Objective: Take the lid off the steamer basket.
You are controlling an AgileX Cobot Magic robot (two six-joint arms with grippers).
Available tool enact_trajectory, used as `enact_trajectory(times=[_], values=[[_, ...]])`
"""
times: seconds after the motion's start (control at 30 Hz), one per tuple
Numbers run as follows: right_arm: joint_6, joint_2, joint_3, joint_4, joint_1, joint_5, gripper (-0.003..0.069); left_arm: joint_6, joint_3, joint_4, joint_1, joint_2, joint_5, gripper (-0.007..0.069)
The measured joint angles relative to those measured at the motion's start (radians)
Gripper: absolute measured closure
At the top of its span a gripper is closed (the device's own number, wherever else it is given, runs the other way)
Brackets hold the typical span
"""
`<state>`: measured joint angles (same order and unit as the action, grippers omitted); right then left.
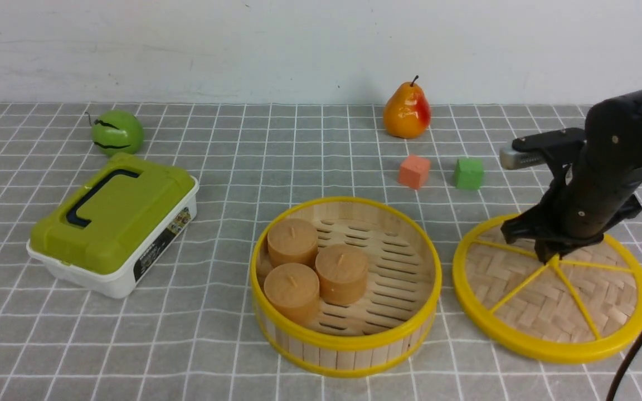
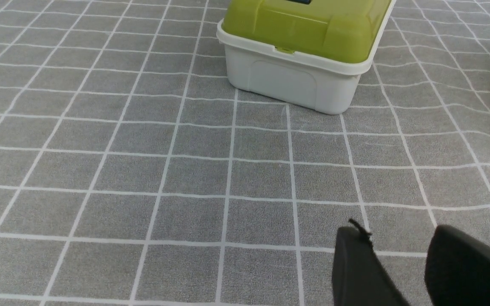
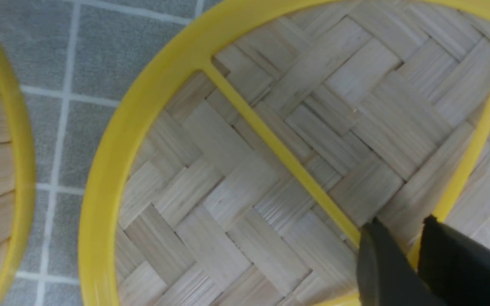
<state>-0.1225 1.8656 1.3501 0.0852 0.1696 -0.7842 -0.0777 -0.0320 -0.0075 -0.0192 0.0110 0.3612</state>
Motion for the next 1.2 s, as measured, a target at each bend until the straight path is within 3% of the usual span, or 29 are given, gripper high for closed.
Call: enact_trajectory(times=[0.2, 0.33, 0.4, 0.53, 0.87, 1.2], values=[[0.0, -0.025, 0.029, -0.016, 0.0, -0.044, 0.0336, 0.0, 0.0, 0.0, 0.0, 0.0, 0.0, 0.0386], [0.033, -0.127, 0.07, -0.062, 0.0, -0.117, 0.0253, 0.0, 0.0, 0.0, 0.0, 0.0, 0.0, 0.0386], [0.074, -0.21, 0.072, -0.095, 0.0, -0.137, 0.0246, 0.0, 0.0, 0.0, 0.0, 0.0, 0.0, 0.0386], [0.146, -0.39, 0.063, -0.155, 0.0, -0.155, 0.0283, 0.0, 0.0, 0.0, 0.0, 0.0, 0.0, 0.0386], [0.179, -0.901, -0.213, -0.207, 0.0, -0.077, 0.0659, 0.0, 0.0, 0.0, 0.0, 0.0, 0.0, 0.0386], [0.179, -1.145, -0.475, -0.209, 0.0, -0.072, 0.068, 0.0, 0.0, 0.0, 0.0, 0.0, 0.0, 0.0386]])
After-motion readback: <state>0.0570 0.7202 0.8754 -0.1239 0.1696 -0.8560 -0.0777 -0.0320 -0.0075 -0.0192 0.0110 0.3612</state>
